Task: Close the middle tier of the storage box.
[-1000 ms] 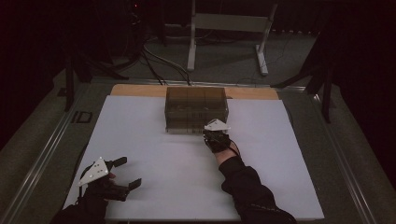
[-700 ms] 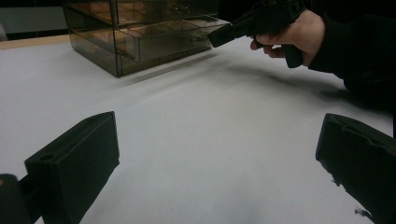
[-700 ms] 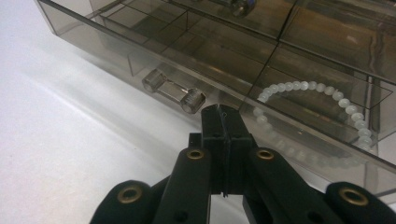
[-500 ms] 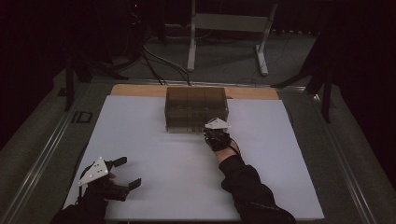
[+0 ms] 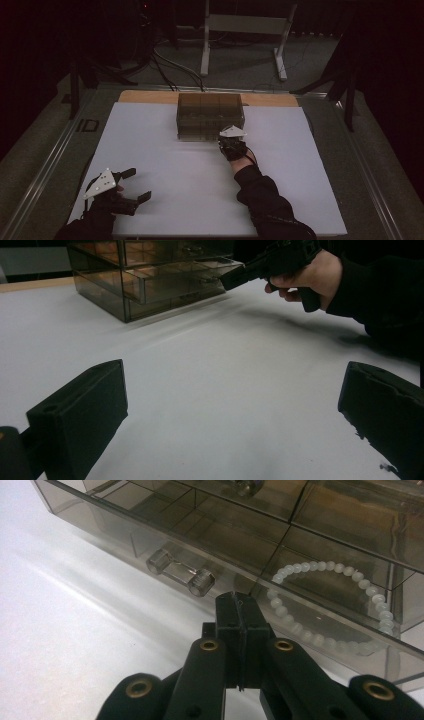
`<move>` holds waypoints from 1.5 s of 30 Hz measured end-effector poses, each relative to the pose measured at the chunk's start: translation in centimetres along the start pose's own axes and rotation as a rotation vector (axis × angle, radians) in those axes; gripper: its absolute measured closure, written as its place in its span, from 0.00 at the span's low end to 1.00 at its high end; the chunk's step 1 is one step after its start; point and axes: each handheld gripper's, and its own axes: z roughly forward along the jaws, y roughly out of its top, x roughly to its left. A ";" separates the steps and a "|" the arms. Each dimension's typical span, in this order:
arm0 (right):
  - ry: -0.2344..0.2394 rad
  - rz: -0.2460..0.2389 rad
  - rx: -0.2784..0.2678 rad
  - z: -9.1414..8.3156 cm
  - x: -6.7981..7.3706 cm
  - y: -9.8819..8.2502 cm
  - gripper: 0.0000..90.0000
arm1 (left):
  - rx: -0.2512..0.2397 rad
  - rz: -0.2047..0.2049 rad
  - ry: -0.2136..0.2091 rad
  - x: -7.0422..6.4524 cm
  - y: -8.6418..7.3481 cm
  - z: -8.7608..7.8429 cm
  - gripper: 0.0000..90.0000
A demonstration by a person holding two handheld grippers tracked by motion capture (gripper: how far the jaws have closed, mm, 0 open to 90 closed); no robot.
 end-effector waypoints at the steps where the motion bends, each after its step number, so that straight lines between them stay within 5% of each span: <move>1: -0.001 0.001 0.000 0.0 0.0 0.0 1.00 | 0.000 0.000 0.000 0.0 0.0 0.0 0.01; 45: -0.024 0.007 0.005 1.0 -0.4 0.9 1.00 | -0.003 -0.002 0.001 0.0 0.0 -0.1 0.01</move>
